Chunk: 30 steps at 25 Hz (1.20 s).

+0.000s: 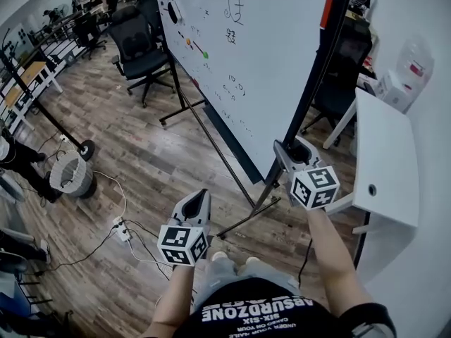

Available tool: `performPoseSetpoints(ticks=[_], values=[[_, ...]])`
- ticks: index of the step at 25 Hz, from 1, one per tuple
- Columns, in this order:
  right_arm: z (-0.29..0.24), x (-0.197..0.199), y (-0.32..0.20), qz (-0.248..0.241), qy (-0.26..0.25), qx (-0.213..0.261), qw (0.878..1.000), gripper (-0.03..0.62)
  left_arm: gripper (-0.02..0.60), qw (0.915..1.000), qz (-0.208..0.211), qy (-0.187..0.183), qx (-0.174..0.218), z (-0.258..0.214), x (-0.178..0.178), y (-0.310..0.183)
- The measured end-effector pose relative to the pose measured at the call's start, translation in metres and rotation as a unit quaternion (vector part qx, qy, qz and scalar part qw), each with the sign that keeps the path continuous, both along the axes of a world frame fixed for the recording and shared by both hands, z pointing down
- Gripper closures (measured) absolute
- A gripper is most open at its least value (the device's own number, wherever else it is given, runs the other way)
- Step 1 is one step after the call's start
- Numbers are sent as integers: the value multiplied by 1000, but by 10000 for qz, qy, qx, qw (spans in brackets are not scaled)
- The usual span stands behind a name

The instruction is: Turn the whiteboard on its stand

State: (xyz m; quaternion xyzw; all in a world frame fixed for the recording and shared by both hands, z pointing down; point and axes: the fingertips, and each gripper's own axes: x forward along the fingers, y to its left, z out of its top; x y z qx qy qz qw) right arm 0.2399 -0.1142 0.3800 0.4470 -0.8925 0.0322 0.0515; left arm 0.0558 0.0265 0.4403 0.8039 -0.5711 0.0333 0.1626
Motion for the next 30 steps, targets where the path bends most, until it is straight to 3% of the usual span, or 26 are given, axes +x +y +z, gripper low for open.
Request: performPoseSetpoints(ticks=[4, 10, 17, 23, 25, 30], values=[[0, -2, 4, -188, -75, -162, 9997, 419, 575, 9999, -108, -22, -14, -7, 6, 3], [27, 9, 15, -514, -356, -779, 9950, 396, 575, 9997, -227, -78, 3, -14, 17, 8], [57, 34, 58, -310, -195, -926, 9950, 379, 575, 9995, -297, -79, 60, -15, 21, 13], [42, 31, 101, -417, -257, -906, 9947, 383, 575, 9998, -183, 2, 89, -20, 40, 16], [33, 24, 112, -541, -363, -844, 9943, 401, 575, 9998, -153, 55, 94, -22, 44, 17], [16, 11, 133, -827, -627, -640, 9925, 515, 575, 9997, -86, 91, 186, -30, 53, 20]])
